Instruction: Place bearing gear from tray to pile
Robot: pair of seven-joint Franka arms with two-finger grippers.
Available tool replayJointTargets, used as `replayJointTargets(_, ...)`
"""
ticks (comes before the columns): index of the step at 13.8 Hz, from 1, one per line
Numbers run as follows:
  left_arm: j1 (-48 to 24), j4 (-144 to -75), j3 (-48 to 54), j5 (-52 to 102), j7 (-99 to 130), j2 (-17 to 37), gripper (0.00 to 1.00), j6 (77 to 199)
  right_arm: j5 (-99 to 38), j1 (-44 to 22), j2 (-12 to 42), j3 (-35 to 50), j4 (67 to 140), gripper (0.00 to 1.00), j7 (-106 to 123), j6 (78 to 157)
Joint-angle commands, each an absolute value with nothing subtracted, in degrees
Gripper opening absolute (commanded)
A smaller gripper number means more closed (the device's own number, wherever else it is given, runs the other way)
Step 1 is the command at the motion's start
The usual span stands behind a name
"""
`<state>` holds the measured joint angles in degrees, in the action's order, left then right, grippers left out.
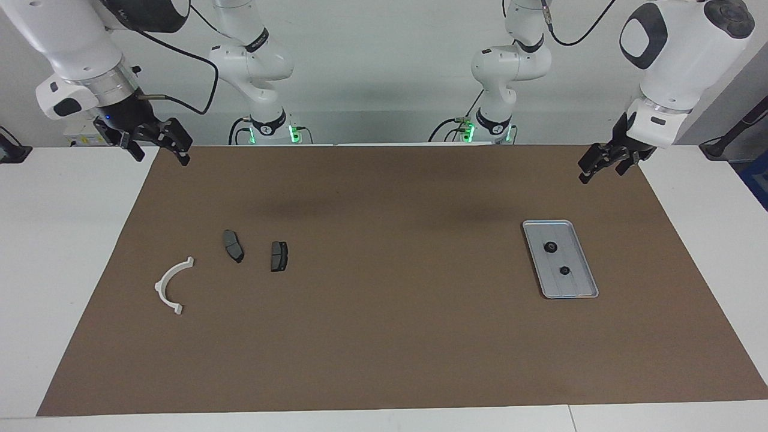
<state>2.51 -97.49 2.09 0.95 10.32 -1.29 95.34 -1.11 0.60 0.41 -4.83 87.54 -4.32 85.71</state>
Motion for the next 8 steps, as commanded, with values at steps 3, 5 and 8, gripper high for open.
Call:
replayJointTargets(3, 2.4, -101.4, 1.9, 1.1, 11.8, -3.4, 1.00, 100.2, -1.0, 1.1, 0.0, -4.4, 87.9, 1.00, -3.3, 85.4)
replayJointTargets(5, 2.3, -104.0, 2.1, 1.1, 13.6, -3.5, 1.00, 103.6, -1.1, 1.1, 0.1, -4.5, 88.0, 1.00, -3.4, 85.4)
replayJointTargets(8, 2.4, -106.9, 2.1, 1.1, 13.9, -2.3, 1.00, 108.2, -1.7, 1.0, 0.3, -4.9, 87.9, 1.00, -3.3, 87.5)
